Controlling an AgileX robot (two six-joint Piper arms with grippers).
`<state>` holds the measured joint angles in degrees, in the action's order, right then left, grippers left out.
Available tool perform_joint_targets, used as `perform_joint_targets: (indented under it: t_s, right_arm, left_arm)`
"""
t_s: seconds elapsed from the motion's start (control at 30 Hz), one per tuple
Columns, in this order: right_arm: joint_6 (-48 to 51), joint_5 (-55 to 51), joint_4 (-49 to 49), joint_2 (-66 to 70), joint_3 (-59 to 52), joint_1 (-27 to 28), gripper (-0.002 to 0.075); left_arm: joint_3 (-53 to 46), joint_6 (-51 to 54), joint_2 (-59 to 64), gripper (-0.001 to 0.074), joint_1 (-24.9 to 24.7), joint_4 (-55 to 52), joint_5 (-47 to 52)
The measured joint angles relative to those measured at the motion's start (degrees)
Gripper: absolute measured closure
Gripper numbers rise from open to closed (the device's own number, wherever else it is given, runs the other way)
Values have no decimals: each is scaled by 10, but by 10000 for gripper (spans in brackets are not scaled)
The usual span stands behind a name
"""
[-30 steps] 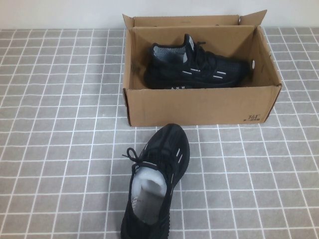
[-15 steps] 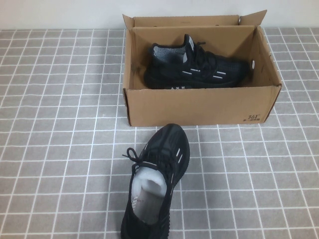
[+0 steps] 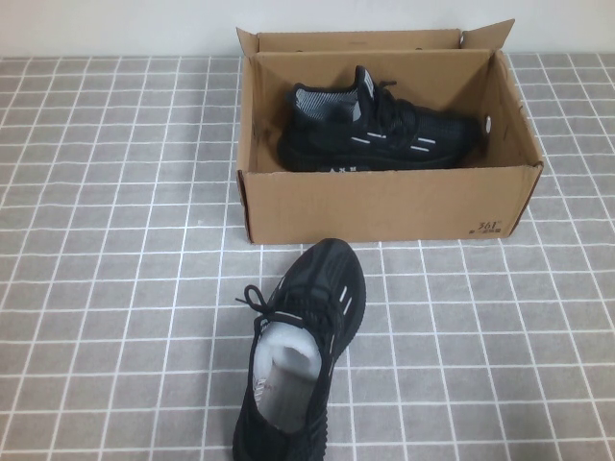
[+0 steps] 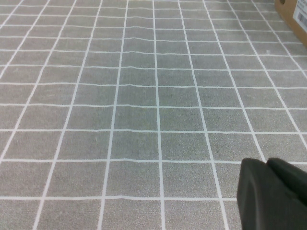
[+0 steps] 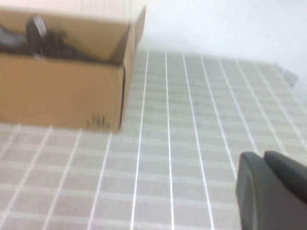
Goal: Put shoes into padded shoe box
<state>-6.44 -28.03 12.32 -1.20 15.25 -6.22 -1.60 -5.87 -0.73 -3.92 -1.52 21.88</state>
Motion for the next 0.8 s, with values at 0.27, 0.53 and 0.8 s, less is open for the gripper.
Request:
perform_joint_targets:
  t_s: [0.27, 0.53, 0.8]
  right_arm:
    - [-1, -2, 17, 4, -61, -1, 734]
    - [-6, 79, 43, 4, -115, -1, 734]
    - [-7, 87, 42, 4, -120, -1, 734]
  left_arm:
    - [0, 0, 0, 739, 0, 0, 0]
    - [0, 0, 0, 739, 0, 0, 0]
    - [0, 0, 0, 739, 0, 0, 0]
